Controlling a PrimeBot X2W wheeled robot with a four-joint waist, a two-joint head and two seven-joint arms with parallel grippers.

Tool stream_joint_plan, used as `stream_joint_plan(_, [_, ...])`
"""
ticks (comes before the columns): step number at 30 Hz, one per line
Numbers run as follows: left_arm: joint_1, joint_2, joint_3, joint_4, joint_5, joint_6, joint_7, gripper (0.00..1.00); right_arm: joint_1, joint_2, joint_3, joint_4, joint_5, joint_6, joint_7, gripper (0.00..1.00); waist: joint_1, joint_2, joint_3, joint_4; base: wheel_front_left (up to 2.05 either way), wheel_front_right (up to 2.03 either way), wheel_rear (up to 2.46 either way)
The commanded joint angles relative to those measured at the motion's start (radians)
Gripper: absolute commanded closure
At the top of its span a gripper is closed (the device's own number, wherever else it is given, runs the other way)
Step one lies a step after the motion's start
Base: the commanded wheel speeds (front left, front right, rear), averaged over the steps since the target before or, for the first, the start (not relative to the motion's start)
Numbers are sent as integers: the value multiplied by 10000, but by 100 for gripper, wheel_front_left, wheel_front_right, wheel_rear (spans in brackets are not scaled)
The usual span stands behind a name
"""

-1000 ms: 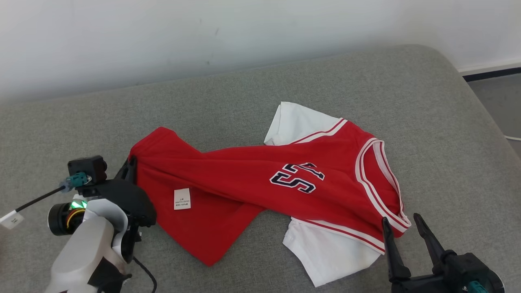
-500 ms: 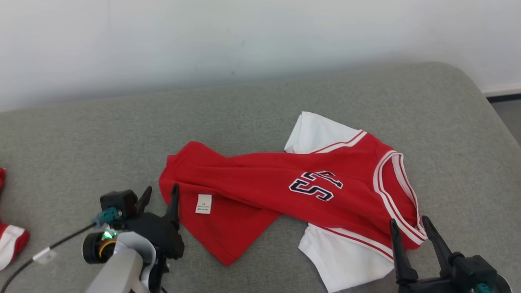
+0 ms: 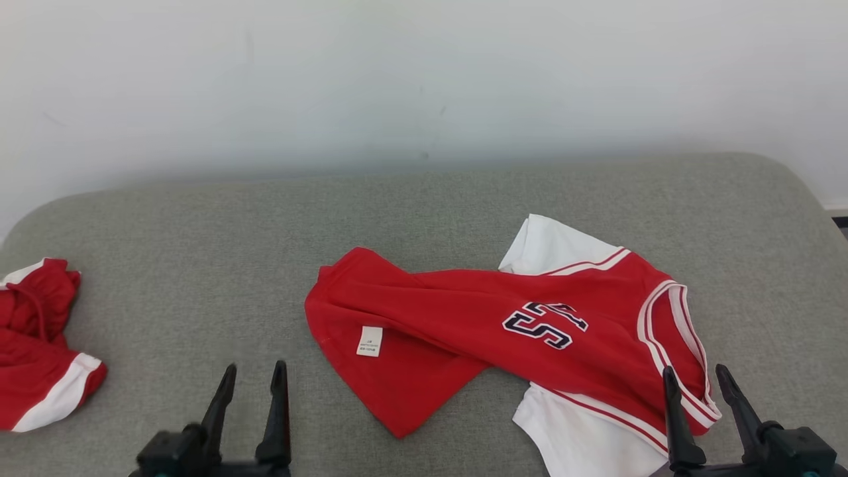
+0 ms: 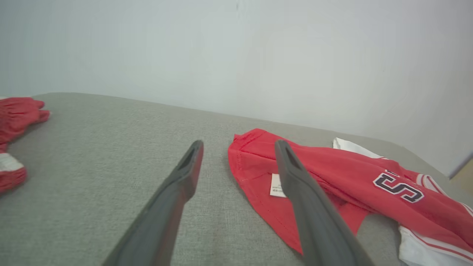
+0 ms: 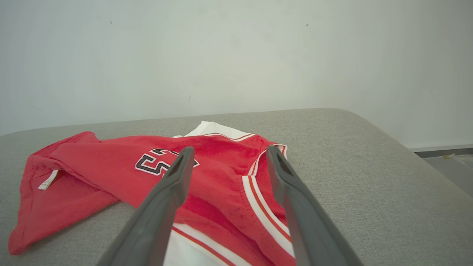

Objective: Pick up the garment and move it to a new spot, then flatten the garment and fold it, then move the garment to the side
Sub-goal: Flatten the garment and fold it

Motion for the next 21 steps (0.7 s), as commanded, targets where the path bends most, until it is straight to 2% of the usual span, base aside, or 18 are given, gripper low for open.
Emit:
stream_joint_plan(1, [354,-38,164,-326,282,-56,-32,0,158,3,-47,4,38,6,-9,0,2,0,-108,115,0,0,0])
stream_joint_plan(9, [2061,-273,1145,-2145,1292,-179,-31,0,423,1,-364,208,-108,6,-3,0,2,0,-325,377,0,0,0])
stream_joint_plan(18, [2933,-406,1555,-2208,1586,-418,-32,0,524,3,-492,529,-311,6,250,0,2,0,-473,526,0,0,0])
stream_joint_plan(21, [2976,-429,1572,-2198,1568,-426,-32,0,279,3,-632,742,-382,6,887,0,2,0,-435,507,0,0,0])
